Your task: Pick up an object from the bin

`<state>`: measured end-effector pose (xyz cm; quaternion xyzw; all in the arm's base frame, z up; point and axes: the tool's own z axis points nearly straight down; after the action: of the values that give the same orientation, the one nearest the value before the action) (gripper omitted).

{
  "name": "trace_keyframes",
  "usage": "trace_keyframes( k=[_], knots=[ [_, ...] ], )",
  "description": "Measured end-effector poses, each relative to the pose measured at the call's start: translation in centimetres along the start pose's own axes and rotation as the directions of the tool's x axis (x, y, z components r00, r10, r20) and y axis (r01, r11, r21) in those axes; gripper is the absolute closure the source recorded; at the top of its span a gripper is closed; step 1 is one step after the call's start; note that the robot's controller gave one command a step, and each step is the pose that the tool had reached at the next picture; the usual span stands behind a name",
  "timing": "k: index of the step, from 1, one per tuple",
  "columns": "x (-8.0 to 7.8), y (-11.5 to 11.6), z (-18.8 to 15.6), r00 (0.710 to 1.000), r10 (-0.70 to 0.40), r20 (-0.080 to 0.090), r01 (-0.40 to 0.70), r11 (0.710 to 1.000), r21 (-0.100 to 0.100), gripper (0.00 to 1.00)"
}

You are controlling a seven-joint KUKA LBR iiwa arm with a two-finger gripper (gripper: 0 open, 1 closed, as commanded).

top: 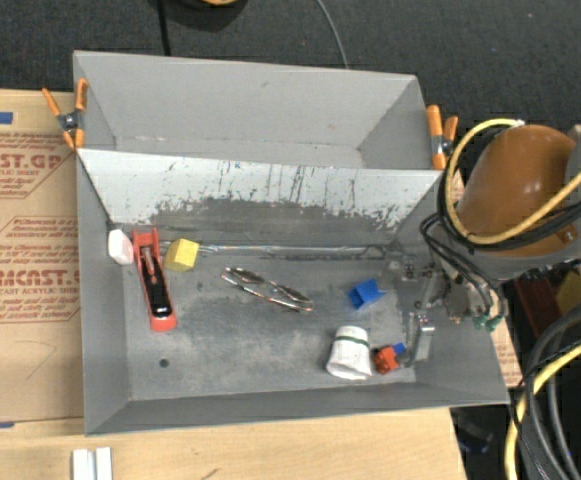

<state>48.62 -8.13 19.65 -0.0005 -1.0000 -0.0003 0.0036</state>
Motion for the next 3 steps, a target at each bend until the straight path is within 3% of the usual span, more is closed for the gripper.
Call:
trace_keyframes(
  k=[1, 2, 3],
  knots=[
    [-0.2, 0.0, -0.4, 1.0, -0.001, 0.008, 0.001, 1.0, 0.001, 0.0],
    [0.0, 1.1, 3.7, 0.997, -0.082, 0.01, 0.082, 0.997, 0.002, 0.0],
    [-0.5, 1.9, 10.3, 0.977, -0.212, 0.011, 0.212, 0.977, 0.004, 0.0]
  ],
)
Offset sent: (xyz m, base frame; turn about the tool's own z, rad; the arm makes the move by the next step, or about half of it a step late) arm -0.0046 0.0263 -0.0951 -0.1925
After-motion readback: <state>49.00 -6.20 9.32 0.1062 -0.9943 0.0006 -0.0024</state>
